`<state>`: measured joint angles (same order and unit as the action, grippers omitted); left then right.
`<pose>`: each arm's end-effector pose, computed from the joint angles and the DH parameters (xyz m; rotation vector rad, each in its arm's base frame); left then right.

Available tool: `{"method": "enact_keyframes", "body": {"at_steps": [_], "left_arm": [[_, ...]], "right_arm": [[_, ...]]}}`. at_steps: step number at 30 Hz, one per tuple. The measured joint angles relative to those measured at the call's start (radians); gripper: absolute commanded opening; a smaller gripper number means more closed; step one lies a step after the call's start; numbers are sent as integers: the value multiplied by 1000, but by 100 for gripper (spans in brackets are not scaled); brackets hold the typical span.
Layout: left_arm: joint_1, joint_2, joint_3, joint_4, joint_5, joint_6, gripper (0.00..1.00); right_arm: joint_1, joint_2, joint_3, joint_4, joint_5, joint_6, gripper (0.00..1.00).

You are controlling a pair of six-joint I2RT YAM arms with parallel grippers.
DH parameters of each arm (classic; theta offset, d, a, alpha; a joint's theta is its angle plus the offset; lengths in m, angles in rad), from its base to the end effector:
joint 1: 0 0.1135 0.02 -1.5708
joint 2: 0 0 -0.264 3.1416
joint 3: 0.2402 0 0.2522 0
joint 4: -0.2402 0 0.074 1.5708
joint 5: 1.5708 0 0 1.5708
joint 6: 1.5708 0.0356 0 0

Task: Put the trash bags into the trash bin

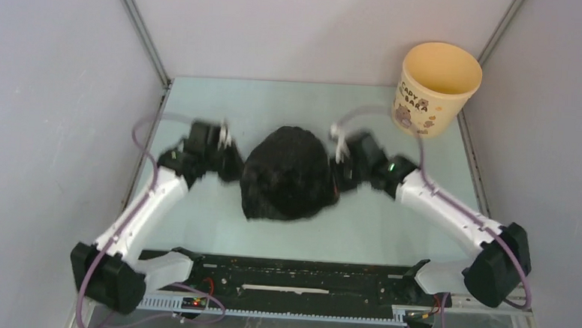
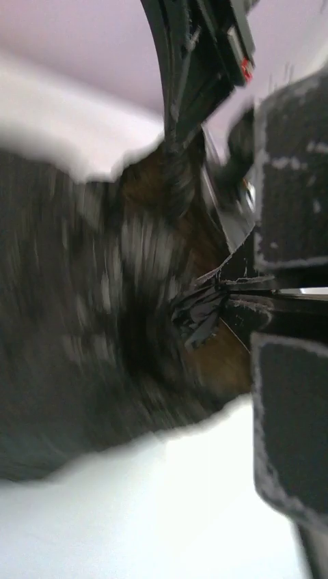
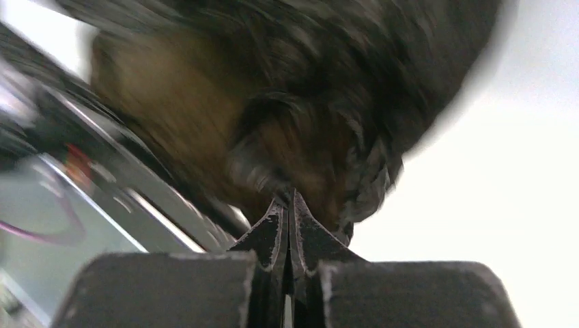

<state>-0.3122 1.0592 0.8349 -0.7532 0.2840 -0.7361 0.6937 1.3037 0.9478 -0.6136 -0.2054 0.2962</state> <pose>0.1905 -0.0720 0.2580 -0.4478 2.6359 -0.7392 0.1971 0.1734 0.2493 -0.6035 2.5693 0.6277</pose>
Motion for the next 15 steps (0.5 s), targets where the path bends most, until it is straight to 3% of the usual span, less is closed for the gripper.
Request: {"method": "enact_keyframes", "body": {"at_steps": [9,10,11,15], "left_arm": [[5,605,1475,46,96,-34,0],[4,592,1506,89,93,-32,0],[2,515,1442,132,83,-30,0],[1,16,716,219,34,-22,0]], "right_arm": [[-64,404,1514,-172,53,-179,0],[-63,370,1517,-138,61,-195,0],[-62,287,1417,-90,64,-206,0],[-87,-205,670,110,69,-183,0]]}}
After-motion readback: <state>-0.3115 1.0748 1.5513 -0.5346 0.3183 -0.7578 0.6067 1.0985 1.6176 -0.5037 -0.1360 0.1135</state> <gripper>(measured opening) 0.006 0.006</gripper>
